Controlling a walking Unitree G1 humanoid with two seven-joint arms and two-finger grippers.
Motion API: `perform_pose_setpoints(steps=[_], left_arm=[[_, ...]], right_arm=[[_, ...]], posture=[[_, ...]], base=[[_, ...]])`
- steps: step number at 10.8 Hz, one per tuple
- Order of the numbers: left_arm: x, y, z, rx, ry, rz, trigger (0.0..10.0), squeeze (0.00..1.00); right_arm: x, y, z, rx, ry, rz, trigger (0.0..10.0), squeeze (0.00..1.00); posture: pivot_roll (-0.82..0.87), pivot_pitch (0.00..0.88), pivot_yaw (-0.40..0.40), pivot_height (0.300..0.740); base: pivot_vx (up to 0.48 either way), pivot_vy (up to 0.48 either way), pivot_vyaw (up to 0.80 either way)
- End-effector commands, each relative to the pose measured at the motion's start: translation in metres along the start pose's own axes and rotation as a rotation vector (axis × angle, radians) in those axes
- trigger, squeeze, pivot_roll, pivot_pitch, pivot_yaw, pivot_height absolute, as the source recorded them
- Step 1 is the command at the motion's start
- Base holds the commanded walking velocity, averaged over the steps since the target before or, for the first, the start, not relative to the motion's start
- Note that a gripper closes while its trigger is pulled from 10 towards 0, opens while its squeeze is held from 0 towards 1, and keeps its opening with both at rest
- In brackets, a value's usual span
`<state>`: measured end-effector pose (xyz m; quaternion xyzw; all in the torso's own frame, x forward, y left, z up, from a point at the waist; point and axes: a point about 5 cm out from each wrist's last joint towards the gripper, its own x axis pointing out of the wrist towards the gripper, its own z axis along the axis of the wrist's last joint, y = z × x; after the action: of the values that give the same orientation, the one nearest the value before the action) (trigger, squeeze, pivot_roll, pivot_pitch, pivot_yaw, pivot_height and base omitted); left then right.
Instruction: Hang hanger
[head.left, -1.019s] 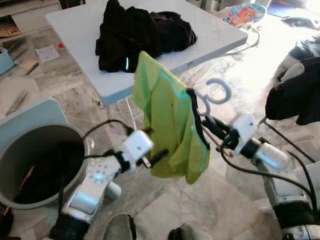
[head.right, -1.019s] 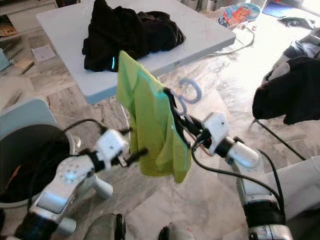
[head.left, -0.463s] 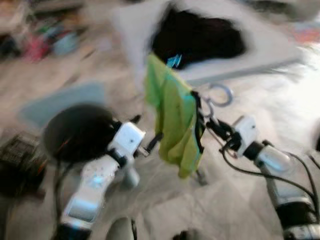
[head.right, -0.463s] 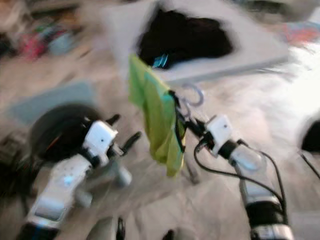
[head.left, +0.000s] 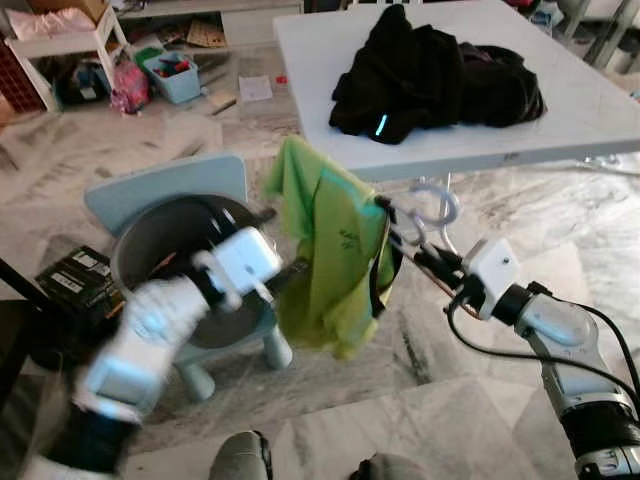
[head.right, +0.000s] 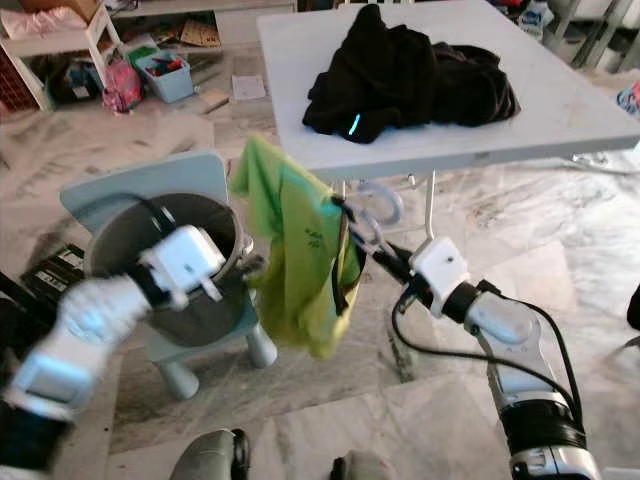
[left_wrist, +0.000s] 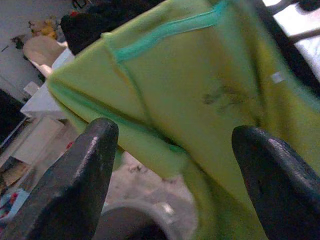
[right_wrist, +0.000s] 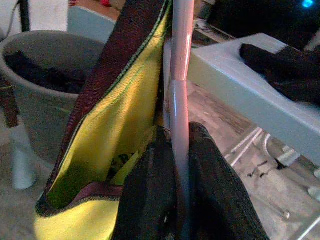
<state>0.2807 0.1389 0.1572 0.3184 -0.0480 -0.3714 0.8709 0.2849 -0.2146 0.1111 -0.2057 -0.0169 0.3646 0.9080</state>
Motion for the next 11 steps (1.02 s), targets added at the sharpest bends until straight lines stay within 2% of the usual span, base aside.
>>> perform_pose_setpoints(steps=[1, 2, 3, 4, 6, 7, 8, 11], left_arm=[[-0.005, 0.013, -0.005, 0.029, 0.048, -0.052, 10.0, 0.0], [-0.009, 0.017, -0.008, 0.032, 0.068, -0.09, 10.0, 0.0], [-0.015, 0.022, -0.017, 0.071, 0.098, -0.123, 10.0, 0.0], [-0.018, 0.028, -0.022, 0.091, 0.107, -0.12, 10.0, 0.0], [-0.015, 0.035, -0.019, 0.105, 0.079, -0.093, 10.0, 0.0], [-0.012, 0.035, -0.015, 0.041, 0.052, -0.082, 10.0, 0.38], [-0.01, 0.029, -0.014, 0.01, 0.032, -0.106, 10.0, 1.0], [-0.006, 0.017, -0.014, 0.008, -0.004, -0.195, 10.0, 1.0]], right_arm=[[-0.003, 0.0, 0.002, -0.057, -0.005, 0.056, 10.0, 0.0], [-0.006, 0.002, 0.002, -0.059, -0.002, 0.099, 10.0, 0.0], [-0.013, 0.004, 0.001, -0.068, 0.016, 0.174, 10.0, 0.0], [-0.02, 0.005, -0.001, -0.073, 0.038, 0.241, 10.0, 0.0], [-0.025, 0.003, -0.003, -0.105, 0.07, 0.28, 10.0, 0.0], [-0.024, 0.003, -0.004, -0.114, 0.074, 0.285, 10.0, 0.0], [-0.021, 0.004, -0.004, -0.116, 0.069, 0.29, 10.0, 0.0], [-0.016, 0.011, -0.004, -0.149, 0.053, 0.331, 10.0, 0.0]], posture=[[-0.04, 0.072, -0.021, 0.74], [-0.04, 0.077, -0.019, 0.74], [-0.04, 0.079, -0.017, 0.74], [-0.04, 0.08, -0.017, 0.74], [-0.05, 0.081, -0.018, 0.74], [-0.05, 0.082, -0.018, 0.74], [-0.05, 0.082, -0.018, 0.74], [-0.04, 0.08, -0.018, 0.74]], base=[[0.0, 0.0, 0.0], [0.0, 0.0, 0.0], [0.0, 0.0, 0.0], [0.0, 0.0, 0.0], [0.0, 0.0, 0.0], [0.0, 0.0, 0.0], [0.0, 0.0, 0.0], [0.0, 0.0, 0.0]])
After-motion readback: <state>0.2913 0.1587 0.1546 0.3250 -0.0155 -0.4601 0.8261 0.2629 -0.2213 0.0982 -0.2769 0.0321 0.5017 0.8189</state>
